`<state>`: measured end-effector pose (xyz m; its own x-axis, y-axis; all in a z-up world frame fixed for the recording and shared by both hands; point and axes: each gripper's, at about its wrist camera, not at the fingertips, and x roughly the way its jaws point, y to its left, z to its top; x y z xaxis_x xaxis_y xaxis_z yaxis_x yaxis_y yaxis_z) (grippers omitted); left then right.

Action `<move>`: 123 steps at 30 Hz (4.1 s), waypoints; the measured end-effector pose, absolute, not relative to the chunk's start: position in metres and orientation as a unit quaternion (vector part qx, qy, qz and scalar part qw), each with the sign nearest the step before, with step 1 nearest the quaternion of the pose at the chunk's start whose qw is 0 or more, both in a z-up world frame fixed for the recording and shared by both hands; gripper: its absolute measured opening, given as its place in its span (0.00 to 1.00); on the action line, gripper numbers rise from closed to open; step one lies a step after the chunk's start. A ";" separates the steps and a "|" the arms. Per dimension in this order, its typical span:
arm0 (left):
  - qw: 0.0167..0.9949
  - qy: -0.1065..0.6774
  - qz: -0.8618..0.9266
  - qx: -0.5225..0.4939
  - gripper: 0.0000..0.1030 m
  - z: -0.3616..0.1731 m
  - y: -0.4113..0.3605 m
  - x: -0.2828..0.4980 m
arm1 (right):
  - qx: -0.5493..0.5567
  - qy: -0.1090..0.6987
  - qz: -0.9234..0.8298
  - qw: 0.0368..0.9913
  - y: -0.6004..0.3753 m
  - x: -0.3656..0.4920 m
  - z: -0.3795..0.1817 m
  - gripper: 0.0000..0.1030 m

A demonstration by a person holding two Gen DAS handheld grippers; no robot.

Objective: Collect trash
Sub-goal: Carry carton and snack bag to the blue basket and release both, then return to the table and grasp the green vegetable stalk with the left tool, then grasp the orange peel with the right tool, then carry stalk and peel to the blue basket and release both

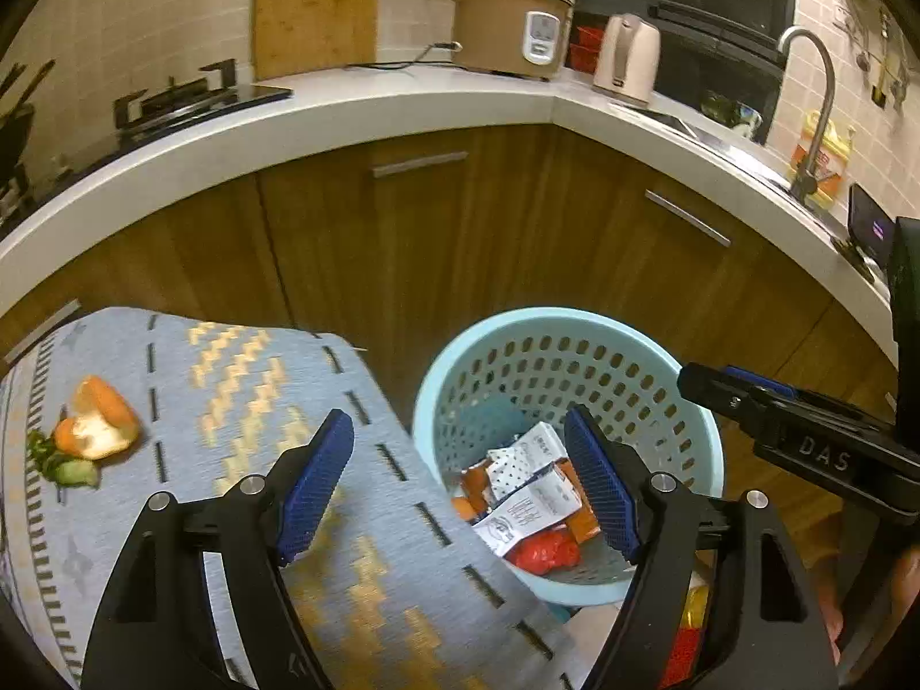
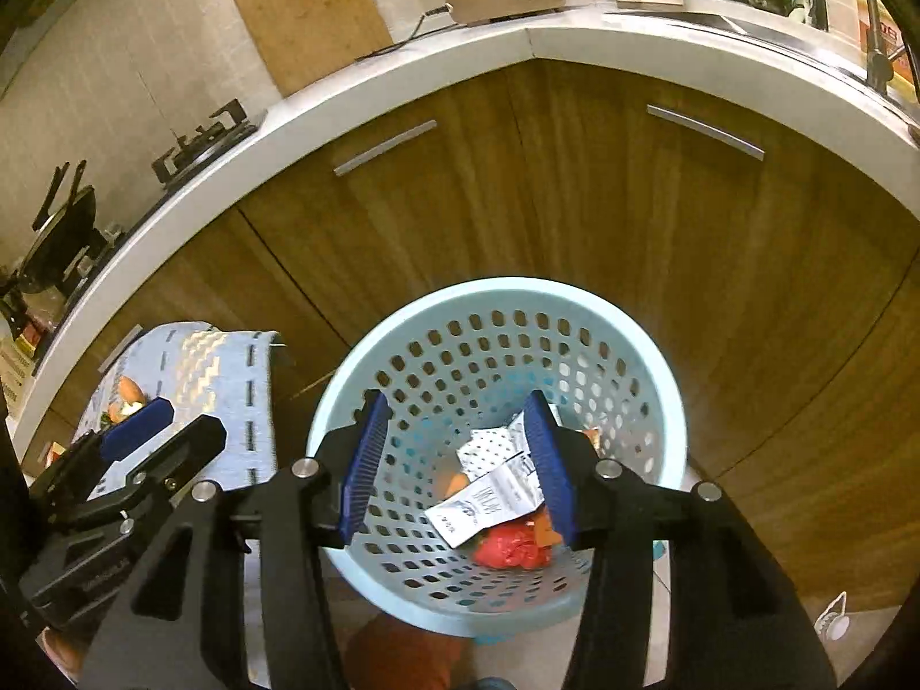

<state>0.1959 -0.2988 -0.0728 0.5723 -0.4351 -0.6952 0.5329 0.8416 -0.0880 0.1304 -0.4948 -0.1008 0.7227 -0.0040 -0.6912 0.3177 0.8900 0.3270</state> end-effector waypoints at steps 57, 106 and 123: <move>0.898 0.436 -0.058 -0.010 0.56 -0.094 -0.044 0.236 | 0.138 0.377 0.039 0.915 -0.289 0.211 -0.116 0.63; 0.914 0.398 -0.048 -0.065 0.19 -0.103 -0.016 0.245 | -0.042 0.361 0.104 0.926 -0.175 0.281 -0.104 0.24; 0.917 0.352 -0.187 -0.035 0.19 -0.057 -0.077 0.176 | 0.052 0.296 0.043 0.953 -0.271 0.181 -0.056 0.23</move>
